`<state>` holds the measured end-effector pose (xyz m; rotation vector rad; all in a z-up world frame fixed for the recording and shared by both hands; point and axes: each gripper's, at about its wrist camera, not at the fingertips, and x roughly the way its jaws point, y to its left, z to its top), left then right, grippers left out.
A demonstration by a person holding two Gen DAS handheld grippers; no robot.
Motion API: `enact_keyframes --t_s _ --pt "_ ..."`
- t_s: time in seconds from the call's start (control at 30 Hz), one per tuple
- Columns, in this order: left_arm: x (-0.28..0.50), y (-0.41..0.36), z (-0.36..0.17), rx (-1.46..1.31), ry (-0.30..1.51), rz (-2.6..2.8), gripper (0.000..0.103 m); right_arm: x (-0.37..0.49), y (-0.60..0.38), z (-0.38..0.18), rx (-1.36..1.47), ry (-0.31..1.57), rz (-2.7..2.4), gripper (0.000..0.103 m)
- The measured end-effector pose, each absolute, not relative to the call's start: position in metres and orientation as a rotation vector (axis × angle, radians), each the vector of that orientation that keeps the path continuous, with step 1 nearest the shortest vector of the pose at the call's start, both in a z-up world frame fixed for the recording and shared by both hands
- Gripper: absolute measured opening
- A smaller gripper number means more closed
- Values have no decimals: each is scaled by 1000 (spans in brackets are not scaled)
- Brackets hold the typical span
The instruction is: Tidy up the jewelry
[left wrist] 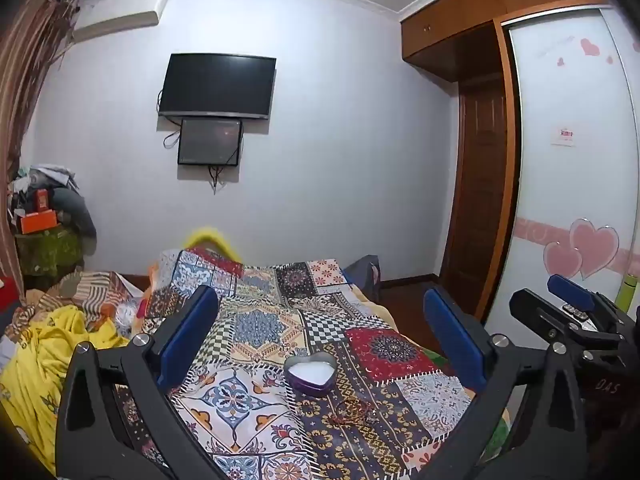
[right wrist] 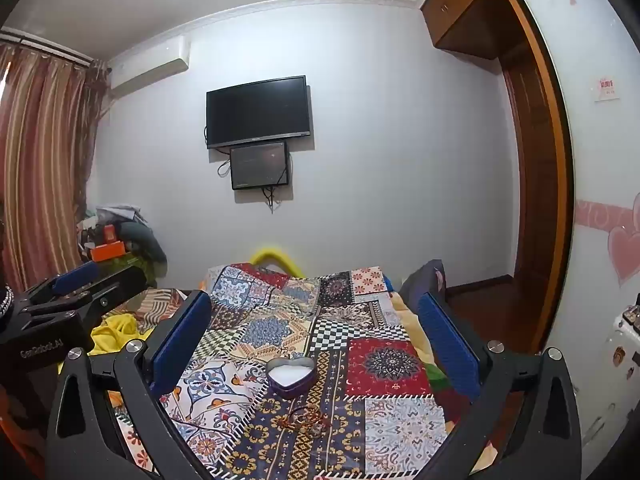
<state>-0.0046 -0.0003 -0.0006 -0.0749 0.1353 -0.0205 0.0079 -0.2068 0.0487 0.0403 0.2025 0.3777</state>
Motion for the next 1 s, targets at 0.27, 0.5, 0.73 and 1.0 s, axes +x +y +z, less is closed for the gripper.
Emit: enact_keyframes --t_s 0.27,0.5,0.73,1.0 --pt "7 10 -7 -121 211 13 103 10 -207 48 38 208 370 102" --pt "8 17 -7 -136 213 14 103 10 -199 42 36 225 378 102" --pt "7 17 -9 -131 214 11 103 11 -199 43 32 235 382 102" --pt "6 14 -11 -125 217 5 103 12 -199 42 28 241 383 102"
